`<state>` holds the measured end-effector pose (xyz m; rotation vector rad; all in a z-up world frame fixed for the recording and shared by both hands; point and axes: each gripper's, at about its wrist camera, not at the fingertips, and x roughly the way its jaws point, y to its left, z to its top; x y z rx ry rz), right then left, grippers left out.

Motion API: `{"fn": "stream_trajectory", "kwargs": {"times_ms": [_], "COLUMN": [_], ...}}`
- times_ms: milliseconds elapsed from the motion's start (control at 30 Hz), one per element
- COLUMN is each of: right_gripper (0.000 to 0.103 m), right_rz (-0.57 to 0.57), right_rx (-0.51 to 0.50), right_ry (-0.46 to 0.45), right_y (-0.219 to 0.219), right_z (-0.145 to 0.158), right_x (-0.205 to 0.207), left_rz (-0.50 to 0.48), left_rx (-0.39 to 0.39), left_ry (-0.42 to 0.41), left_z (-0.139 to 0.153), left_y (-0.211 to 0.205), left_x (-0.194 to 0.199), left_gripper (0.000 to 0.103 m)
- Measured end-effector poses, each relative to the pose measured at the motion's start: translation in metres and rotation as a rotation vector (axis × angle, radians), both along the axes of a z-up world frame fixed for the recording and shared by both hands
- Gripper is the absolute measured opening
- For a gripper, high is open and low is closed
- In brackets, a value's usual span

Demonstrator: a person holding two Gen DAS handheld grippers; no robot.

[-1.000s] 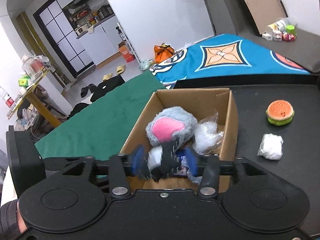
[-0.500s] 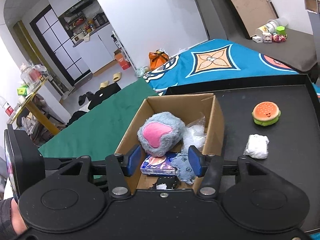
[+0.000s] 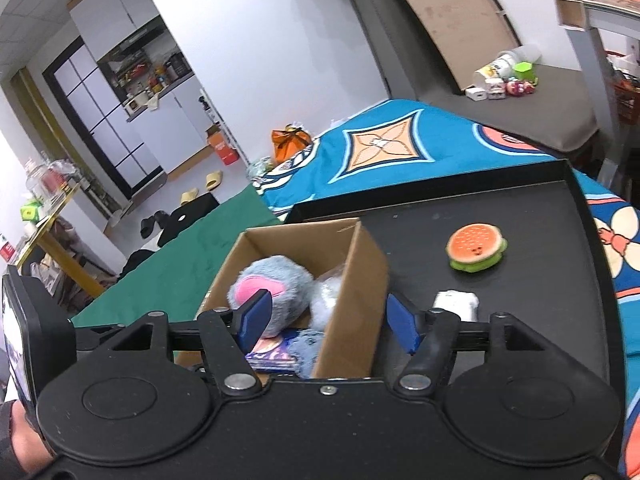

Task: Organize soft objects
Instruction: 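Grasp the white ball on the tray with the right gripper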

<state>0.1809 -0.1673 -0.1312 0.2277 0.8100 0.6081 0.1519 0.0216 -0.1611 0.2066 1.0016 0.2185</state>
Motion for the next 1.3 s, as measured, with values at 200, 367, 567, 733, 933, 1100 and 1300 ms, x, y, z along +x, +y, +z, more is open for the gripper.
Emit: {"fn": "stream_trajectory", "kwargs": {"times_ms": [200, 367, 567, 733, 933, 1100, 1300], "right_gripper": [0.068, 0.075, 0.078, 0.078, 0.078, 0.077, 0.072], "right_rz": [-0.022, -0.039, -0.081, -0.126, -0.119, -0.085, -0.072], "right_rx": [-0.016, -0.033, -0.074, -0.100, -0.116, -0.119, -0.107], "right_ry": [0.008, 0.009, 0.020, 0.038, 0.074, 0.093, 0.122], "right_y": [-0.014, -0.025, -0.039, -0.050, -0.049, -0.041, -0.037], "right_z": [-0.007, -0.014, -0.031, -0.048, -0.071, -0.085, -0.097], "right_x": [0.010, 0.017, 0.028, 0.040, 0.054, 0.060, 0.070], "left_rz": [0.019, 0.034, 0.056, 0.071, 0.102, 0.111, 0.104], "left_rx": [0.015, 0.038, 0.054, 0.062, 0.071, 0.082, 0.098], "left_ry": [0.011, 0.010, 0.015, 0.021, 0.036, 0.043, 0.057], "left_z": [-0.002, -0.003, -0.005, -0.007, -0.012, -0.011, -0.012], "left_y": [-0.003, -0.006, -0.007, -0.008, -0.005, -0.007, -0.013], "left_x": [0.008, 0.013, 0.022, 0.027, 0.032, 0.036, 0.041], "left_gripper": [0.057, 0.062, 0.064, 0.065, 0.065, 0.065, 0.065]}}
